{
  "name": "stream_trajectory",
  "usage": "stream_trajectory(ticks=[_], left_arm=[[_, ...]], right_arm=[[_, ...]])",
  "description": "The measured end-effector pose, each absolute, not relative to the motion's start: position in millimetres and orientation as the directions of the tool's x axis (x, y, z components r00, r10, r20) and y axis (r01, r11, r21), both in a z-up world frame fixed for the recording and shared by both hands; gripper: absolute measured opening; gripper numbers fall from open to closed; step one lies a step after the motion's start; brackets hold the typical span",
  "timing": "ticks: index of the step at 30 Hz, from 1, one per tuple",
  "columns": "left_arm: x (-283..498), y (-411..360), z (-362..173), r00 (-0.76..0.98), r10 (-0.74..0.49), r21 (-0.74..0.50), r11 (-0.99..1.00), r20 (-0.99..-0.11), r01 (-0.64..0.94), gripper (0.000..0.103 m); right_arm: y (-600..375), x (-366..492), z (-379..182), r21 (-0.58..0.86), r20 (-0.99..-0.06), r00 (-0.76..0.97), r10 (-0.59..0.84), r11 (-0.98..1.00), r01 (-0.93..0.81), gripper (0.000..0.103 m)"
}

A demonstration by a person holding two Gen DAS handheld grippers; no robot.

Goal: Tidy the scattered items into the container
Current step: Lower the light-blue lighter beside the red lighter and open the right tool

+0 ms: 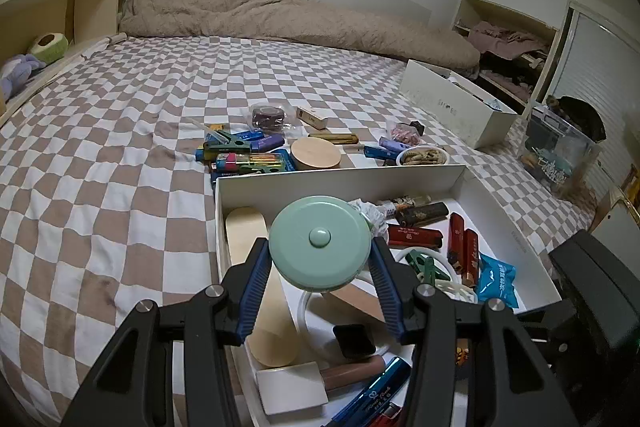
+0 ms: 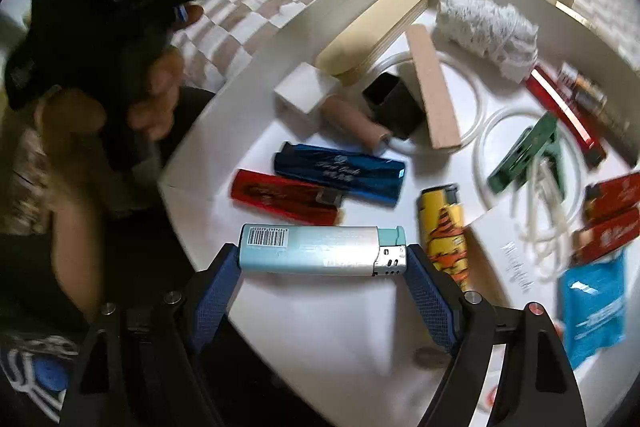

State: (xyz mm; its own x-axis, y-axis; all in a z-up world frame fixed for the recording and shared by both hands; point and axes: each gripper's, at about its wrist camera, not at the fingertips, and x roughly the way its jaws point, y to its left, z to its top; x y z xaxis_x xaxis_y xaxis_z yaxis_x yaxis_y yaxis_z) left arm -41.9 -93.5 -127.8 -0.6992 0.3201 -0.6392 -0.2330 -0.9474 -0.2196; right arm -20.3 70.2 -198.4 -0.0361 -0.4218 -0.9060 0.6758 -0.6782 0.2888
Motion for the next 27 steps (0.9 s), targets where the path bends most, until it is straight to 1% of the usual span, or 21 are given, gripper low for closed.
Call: stream_trajectory(ticks=[3,7,11,13,14,21,27], left_arm=[[-42,-94,-128,-0.699,0.323,-0.222,-0.947,-0.638,-0.235,0.05],[-42,-94,-127,-0.699,0.32,-0.221,-0.947,-0.639,-0.232,0.05],[-43,-94,-128,-0.699,0.318,-0.22,-0.948,-0.641,-0.229,0.05],[-43,-94,-128,-0.699,0.318,-0.221,-0.948,-0.641,-0.229,0.05],[-43,-94,-128,-0.699,0.318,-0.221,-0.948,-0.64,-0.229,0.05],[-42,-95,-127,-0.7,0.317,-0.222,-0.948,-0.64,-0.227,0.05],[-42,-96,-127,-0.701,0.314,-0.222,-0.949,-0.64,-0.223,0.05]], right_arm=[[62,-14,-198,0.231,-0.92,-0.068,-0.385,-0.675,0.701,0.083],[57,-9,-197,0.198,-0.928,-0.089,-0.362,-0.68,0.706,0.083],[59,-7,-195,0.216,-0.928,-0.073,-0.364,-0.69,0.691,0.083],[62,-6,-195,0.239,-0.927,-0.057,-0.371,-0.701,0.672,0.087],[64,-6,-195,0.252,-0.925,-0.05,-0.378,-0.704,0.664,0.087],[72,2,-191,0.315,-0.907,-0.022,-0.42,-0.715,0.624,0.087],[65,8,-186,0.269,-0.911,-0.068,-0.407,-0.71,0.651,0.087]])
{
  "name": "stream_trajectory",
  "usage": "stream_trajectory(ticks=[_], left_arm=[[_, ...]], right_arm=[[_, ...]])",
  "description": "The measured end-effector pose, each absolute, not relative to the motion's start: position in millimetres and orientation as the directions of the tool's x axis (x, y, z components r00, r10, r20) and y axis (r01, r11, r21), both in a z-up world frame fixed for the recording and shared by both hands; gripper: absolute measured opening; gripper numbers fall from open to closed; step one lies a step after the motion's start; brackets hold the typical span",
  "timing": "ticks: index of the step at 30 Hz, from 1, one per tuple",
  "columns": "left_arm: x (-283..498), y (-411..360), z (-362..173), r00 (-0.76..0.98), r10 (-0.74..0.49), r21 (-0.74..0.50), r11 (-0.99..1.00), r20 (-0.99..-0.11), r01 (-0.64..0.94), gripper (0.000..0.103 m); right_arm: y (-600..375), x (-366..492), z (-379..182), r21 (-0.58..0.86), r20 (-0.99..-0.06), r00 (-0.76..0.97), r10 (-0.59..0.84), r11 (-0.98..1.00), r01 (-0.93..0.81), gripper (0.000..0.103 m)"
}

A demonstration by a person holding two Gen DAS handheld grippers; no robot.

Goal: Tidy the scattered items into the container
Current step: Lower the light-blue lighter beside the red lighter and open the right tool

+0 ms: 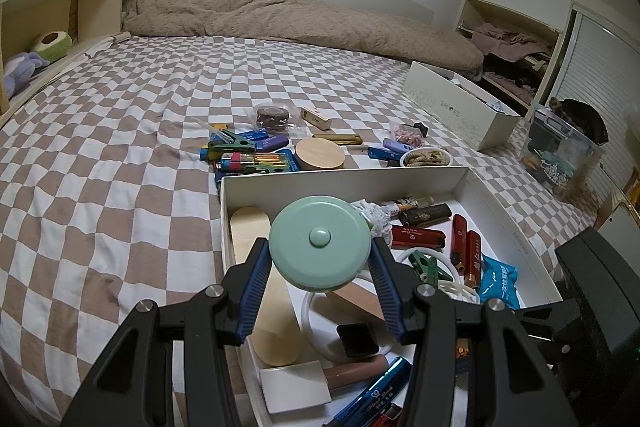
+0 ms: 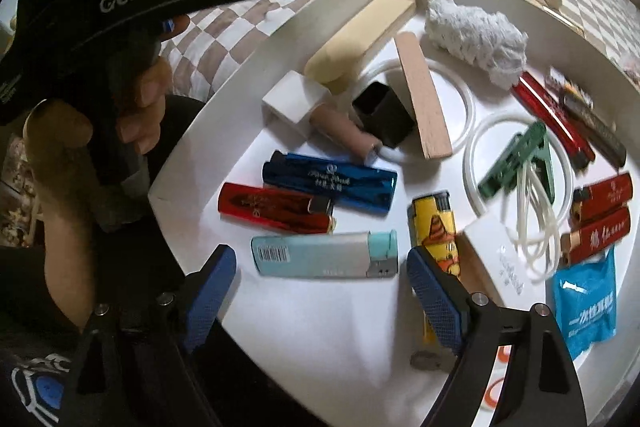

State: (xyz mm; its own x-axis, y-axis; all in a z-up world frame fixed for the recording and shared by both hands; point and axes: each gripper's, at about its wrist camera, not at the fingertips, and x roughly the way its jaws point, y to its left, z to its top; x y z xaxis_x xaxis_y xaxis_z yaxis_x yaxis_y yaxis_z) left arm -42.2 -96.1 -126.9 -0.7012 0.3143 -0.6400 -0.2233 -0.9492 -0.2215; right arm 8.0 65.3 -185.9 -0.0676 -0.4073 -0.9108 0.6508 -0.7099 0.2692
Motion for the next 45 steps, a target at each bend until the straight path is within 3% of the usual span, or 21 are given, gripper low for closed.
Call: stream_trajectory(ticks=[12,25,32,45], left_arm=[[-41,-96,-126,-0.704,0.32,-0.224,-0.947,-0.634,-0.228,0.05],[-40,-97,-125,-0.704,0.321,-0.228,-0.947,-0.633,-0.227,0.05],[-43,-96,-127,-0.697,0.319,-0.225,-0.948,-0.642,-0.225,0.05],[-42,-92,-126,-0.7,0.324,-0.226,-0.946,-0.636,-0.233,0.05]], right_arm=[[79,12,-191,0.563,-0.804,0.143,-0.578,-0.661,0.496,0.088],[75,3,-187,0.454,-0.835,-0.028,-0.549,-0.718,0.527,0.088],[83,-51,-201,0.582,-0.767,0.085,-0.635,-0.635,0.509,0.09],[117,-28,-205,0.657,-0.743,0.166,-0.649,-0.656,0.372,0.09]])
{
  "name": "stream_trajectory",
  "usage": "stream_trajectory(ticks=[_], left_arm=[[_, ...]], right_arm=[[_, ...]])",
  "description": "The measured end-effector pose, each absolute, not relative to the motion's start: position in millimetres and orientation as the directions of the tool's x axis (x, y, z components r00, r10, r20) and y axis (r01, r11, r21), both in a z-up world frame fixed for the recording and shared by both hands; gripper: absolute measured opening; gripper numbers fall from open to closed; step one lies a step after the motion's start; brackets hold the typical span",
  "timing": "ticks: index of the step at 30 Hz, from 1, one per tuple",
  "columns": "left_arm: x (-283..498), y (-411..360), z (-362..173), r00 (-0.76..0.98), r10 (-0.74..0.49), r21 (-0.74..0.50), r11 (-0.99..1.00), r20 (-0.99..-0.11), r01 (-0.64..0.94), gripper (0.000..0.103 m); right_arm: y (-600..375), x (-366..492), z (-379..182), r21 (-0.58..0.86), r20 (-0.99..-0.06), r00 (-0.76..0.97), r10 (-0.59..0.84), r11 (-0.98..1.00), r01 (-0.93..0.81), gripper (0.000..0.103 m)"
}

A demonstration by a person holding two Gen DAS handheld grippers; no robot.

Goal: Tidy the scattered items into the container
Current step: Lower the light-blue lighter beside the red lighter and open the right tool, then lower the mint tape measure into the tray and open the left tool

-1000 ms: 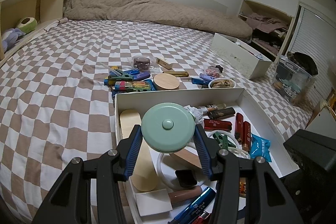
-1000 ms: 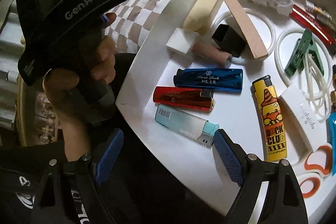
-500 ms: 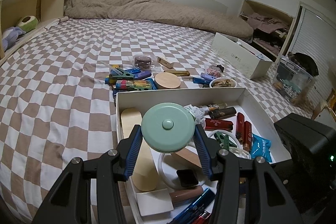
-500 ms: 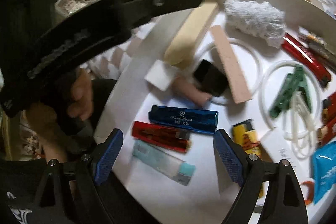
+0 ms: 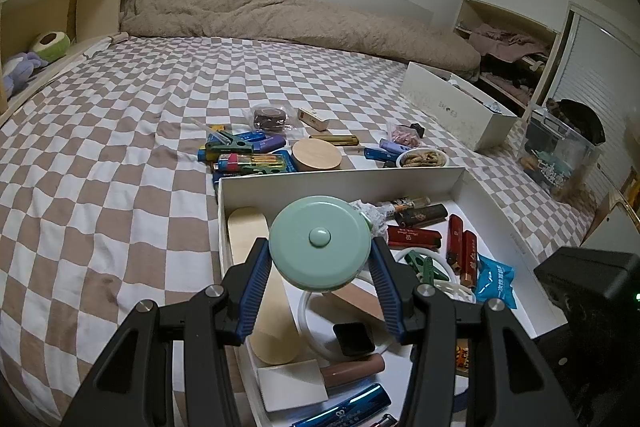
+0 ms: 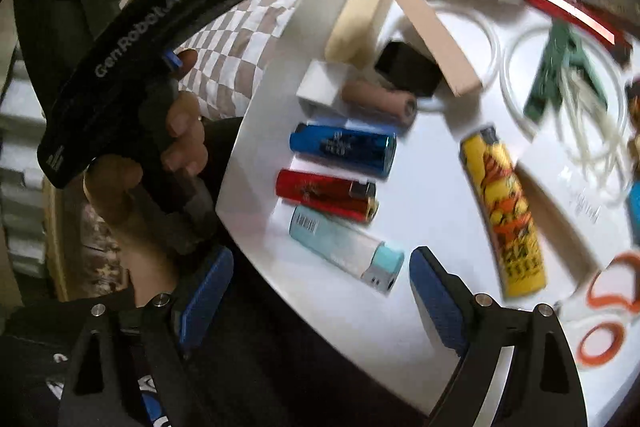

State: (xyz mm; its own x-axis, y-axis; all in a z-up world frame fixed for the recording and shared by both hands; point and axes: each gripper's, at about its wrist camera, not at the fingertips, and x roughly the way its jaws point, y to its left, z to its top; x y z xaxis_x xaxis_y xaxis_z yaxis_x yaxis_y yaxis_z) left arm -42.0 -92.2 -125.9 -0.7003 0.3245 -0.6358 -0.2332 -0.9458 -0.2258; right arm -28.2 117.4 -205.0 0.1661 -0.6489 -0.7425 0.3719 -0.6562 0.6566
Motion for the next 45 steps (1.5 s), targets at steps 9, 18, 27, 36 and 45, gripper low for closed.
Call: stream_trajectory(ticks=[9,18,27,36,45], left_arm=[[-38,-91,-124,-0.696,0.32,-0.229,-0.947,-0.643,-0.224,0.05],[-23,-85,-116,-0.691,0.344,-0.236,-0.939,-0.635,-0.251,0.05],[-4,-64,-121,-0.637,0.356,-0.196,-0.93,-0.684,-0.31,0.05],[20,-38,-124,-0.559,0.396,-0.166,-0.894,-0.729,-0.417,0.05],[32,-13,-134,-0.428,0.427,-0.152,-0.826,-0.796,-0.542,0.05]], right_arm=[[98,-11,-210,0.741,-0.66,0.222,-0.718,-0.572,0.352,0.094],[139,-4,-198,0.687,-0.702,0.066,-0.709,-0.65,0.325,0.094],[183,1,-193,0.711,-0.672,-0.049,-0.739,-0.663,0.233,0.094],[143,-51,-191,0.781,-0.587,-0.13,-0.799,-0.601,0.171,0.094],[211,-28,-198,0.804,-0.556,-0.2,-0.807,-0.583,0.12,0.094]])
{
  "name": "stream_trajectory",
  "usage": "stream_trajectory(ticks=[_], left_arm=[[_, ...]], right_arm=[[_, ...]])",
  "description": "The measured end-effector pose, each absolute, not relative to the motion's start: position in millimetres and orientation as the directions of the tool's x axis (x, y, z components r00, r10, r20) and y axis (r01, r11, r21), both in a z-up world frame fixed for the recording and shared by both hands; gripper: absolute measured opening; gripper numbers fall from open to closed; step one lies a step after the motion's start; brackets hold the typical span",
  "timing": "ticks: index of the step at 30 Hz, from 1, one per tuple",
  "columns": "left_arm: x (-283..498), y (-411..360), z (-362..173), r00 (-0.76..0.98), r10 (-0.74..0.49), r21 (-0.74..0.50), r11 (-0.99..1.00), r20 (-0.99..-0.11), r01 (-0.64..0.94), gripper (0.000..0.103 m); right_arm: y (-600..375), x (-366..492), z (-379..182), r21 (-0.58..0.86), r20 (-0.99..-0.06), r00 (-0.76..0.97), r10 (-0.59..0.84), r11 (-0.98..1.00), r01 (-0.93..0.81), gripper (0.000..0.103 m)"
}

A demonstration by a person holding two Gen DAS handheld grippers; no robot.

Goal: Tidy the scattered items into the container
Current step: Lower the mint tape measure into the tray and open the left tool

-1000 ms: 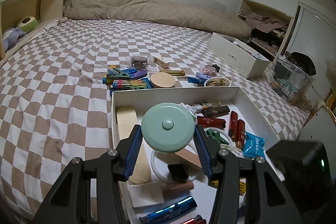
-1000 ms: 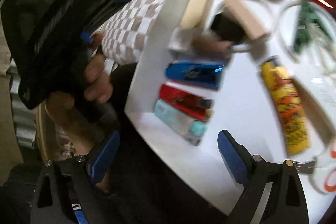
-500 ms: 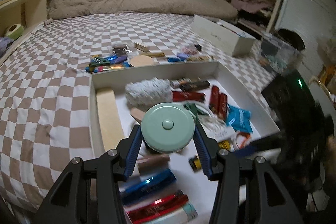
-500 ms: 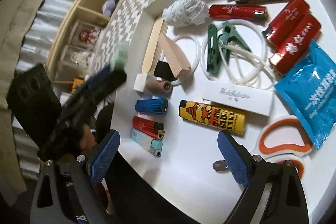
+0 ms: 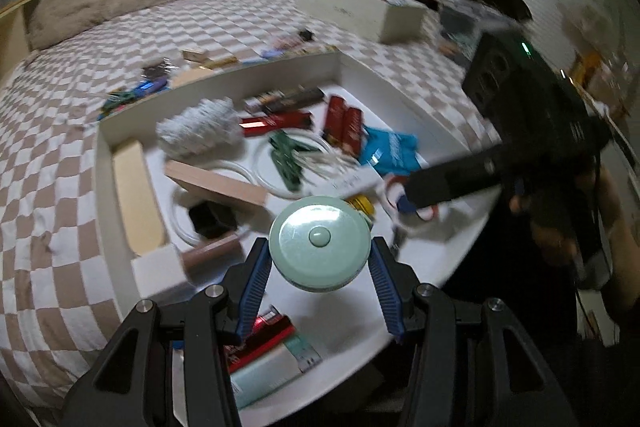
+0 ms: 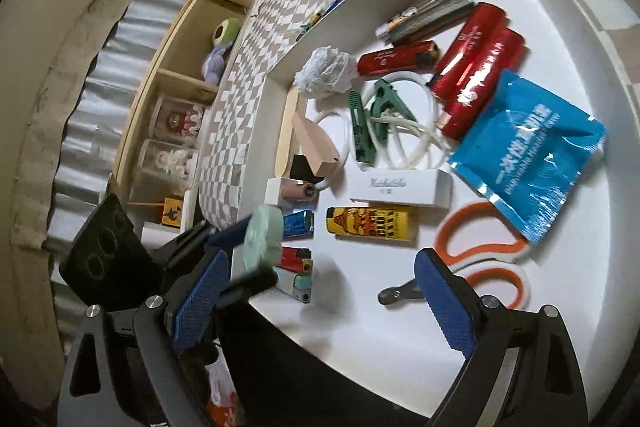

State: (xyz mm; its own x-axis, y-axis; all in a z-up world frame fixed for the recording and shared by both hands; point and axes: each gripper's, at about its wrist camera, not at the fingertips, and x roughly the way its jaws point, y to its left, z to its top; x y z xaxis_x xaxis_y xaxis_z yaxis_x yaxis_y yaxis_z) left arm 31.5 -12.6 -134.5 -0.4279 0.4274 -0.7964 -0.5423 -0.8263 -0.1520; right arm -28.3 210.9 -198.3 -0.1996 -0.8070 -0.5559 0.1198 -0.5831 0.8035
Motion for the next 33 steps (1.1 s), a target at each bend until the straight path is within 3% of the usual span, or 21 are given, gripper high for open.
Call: stream_trajectory(ticks=[7,21,23,25,33], left_arm=[[35,1,-149,-0.355,0.38,-0.098,-0.788,-0.854,-0.608,0.05],[19,8,-172,-0.232,0.351,-0.133,-0.761,-0.907,-0.635,0.05],[18,8,-173,-0.236,0.345,-0.131,-0.77,-0.908,-0.624,0.056],[16,6,-173,-0.247,0.335,-0.126,-0.788,-0.909,-0.603,0.069],[14,1,-171,-0.241,0.361,-0.167,-0.801,-0.901,-0.575,0.071]], right_arm=[[221,-19,-203,0.804,-0.554,-0.203,-0.807,-0.582,0.122,0.094],[208,-22,-205,0.786,-0.571,-0.213,-0.793,-0.603,0.138,0.094],[208,-23,-206,0.788,-0.57,-0.21,-0.794,-0.601,0.133,0.094],[208,-23,-207,0.788,-0.571,-0.207,-0.794,-0.601,0.131,0.094],[208,-25,-207,0.789,-0.569,-0.21,-0.795,-0.6,0.132,0.094]])
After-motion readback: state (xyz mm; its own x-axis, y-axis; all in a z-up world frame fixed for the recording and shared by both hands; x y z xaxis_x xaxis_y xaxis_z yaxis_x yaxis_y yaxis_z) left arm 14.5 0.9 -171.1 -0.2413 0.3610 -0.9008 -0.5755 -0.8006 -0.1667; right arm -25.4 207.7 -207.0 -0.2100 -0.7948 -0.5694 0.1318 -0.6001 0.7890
